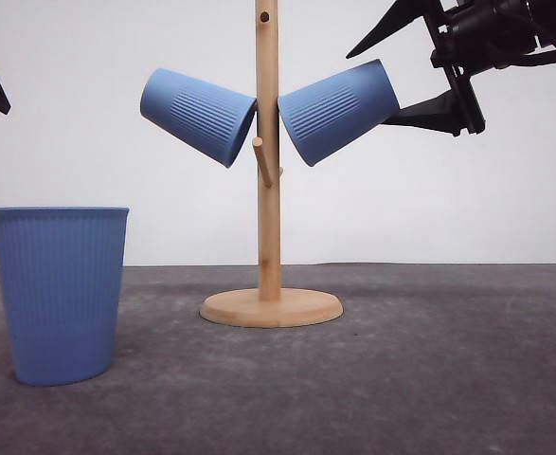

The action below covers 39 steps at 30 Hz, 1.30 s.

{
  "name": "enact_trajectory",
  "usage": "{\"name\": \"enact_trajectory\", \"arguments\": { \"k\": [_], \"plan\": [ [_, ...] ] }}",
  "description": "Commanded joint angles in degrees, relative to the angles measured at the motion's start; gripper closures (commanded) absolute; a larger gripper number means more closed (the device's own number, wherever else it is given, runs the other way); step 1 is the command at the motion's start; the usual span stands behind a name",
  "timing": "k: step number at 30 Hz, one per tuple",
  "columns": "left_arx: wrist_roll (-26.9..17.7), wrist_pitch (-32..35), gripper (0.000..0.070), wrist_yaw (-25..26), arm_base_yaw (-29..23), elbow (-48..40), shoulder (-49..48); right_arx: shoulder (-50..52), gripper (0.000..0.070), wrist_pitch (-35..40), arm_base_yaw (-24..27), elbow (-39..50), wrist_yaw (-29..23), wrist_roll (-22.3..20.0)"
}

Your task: Place three cups

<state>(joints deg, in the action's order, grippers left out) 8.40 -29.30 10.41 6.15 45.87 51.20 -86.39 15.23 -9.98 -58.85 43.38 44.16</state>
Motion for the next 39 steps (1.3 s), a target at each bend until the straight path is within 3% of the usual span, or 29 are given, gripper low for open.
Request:
{"name": "enact_trajectory", "arguments": {
  "k": [1,8,18,24,29,34,39],
  "plan": [
    [-0.2,0.6,0.0347,-0.1,0.1,0.7,0.3,-1.0,0.0147,0.3,0.4,-1.3,0.3,-1.1],
    [-0.1,0.6,0.0347,-0.1,0.1,0.7,0.3,3.1,0.0149,-6.3,3.6,-1.3,0.7,-6.2],
    [0.1,0.5,0.0347,-0.1,0.1,0.7,0.3,14.6,0.0159,-25.9,7.4,-1.3,-1.0,-21.0],
    [2.2,-2.8,0.0341,2.3,0.1,0.8,0.3,19.5,0.0192,-43.8,7.4,-1.3,-9.8,-32.1],
    [5.3,-10.9,0.026,5.3,1.1,2.6,1.1,21.8,0.0192,-57.1,7.4,-1.2,-15.9,-38.7],
    [5.7,-19.4,0.0262,6.5,3.8,5.0,4.0,23.5,0.0192,-60.3,6.6,0.1,-19.8,-40.1],
    [7.1,-20.5,0.0265,6.5,8.3,5.4,8.8,24.0,0.0192,-60.3,5.8,1.5,-20.8,-40.2]
  ]
}}
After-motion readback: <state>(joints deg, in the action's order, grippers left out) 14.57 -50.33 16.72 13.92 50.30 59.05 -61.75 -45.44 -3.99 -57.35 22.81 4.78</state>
